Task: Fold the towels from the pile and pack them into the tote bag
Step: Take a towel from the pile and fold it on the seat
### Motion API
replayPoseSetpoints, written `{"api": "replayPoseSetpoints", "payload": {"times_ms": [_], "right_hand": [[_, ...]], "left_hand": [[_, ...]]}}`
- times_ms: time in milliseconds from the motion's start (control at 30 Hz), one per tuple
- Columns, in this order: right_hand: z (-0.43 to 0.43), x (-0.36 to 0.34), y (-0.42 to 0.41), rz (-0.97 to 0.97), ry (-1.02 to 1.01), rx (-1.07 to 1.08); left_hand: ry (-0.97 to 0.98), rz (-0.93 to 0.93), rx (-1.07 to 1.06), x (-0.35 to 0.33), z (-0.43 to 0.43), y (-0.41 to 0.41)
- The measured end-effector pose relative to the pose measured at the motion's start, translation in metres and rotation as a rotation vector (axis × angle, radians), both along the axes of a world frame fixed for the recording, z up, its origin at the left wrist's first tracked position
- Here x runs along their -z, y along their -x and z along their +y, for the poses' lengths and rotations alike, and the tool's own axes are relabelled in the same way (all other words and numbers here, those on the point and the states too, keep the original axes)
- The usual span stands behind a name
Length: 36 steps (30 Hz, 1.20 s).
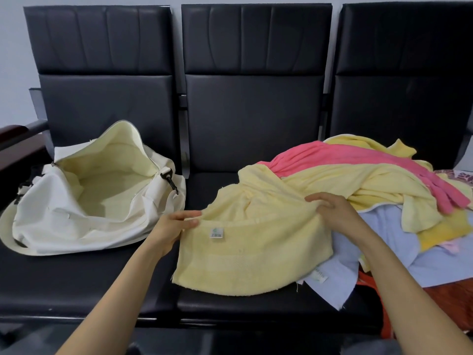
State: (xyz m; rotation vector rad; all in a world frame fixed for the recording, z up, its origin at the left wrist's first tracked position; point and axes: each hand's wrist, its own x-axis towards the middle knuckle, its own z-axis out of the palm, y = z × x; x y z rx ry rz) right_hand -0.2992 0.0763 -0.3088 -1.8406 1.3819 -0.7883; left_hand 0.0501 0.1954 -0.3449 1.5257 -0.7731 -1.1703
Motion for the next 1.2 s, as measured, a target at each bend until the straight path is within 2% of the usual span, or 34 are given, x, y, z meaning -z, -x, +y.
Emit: {"api": "replayPoseSetpoints", "payload": {"times_ms": [67, 100, 333, 467, 600, 767, 900, 1067, 1200], "right_hand": [[0.002, -0.005, 0.003, -0.257, -0.082, 0.043], [0.003, -0.005, 0.005, -0.304, -0.128, 0.045], [0.017, -0.012, 0.027, -0.236, -0.571, -0.298], [0.018, -0.025, 0.027, -0.488, -0.661, -0.22], [0.017, -0.068, 0.024, -0.592, -0.457, -0.199], [0.009, -0.145, 0.023, -0.701, -0.137, -0.121], [0.023, -0.199, 0.027, -0.674, 0.122, -0.069], [0.051, -0.234, 0.025, -0.618, 0.259, -0.085], [0.063, -0.249, 0.029, -0.71, 0.31, -0.116]], "left_hand": [[0.069, 0.065, -0.031, -0.006, 0.003, 0.001], [0.101, 0.087, -0.04, -0.009, 0.005, 0.002], [0.154, 0.068, -0.014, -0.016, 0.02, 0.006], [0.16, 0.056, 0.025, -0.036, 0.022, 0.009], [0.225, 0.112, 0.027, -0.087, 0.017, 0.009], [0.476, 0.001, -0.101, -0.176, 0.013, 0.009], [0.671, -0.088, -0.184, -0.234, 0.023, 0.015], [0.761, -0.178, -0.242, -0.269, 0.04, 0.017], [0.802, -0.275, -0.266, -0.282, 0.052, 0.017]]}}
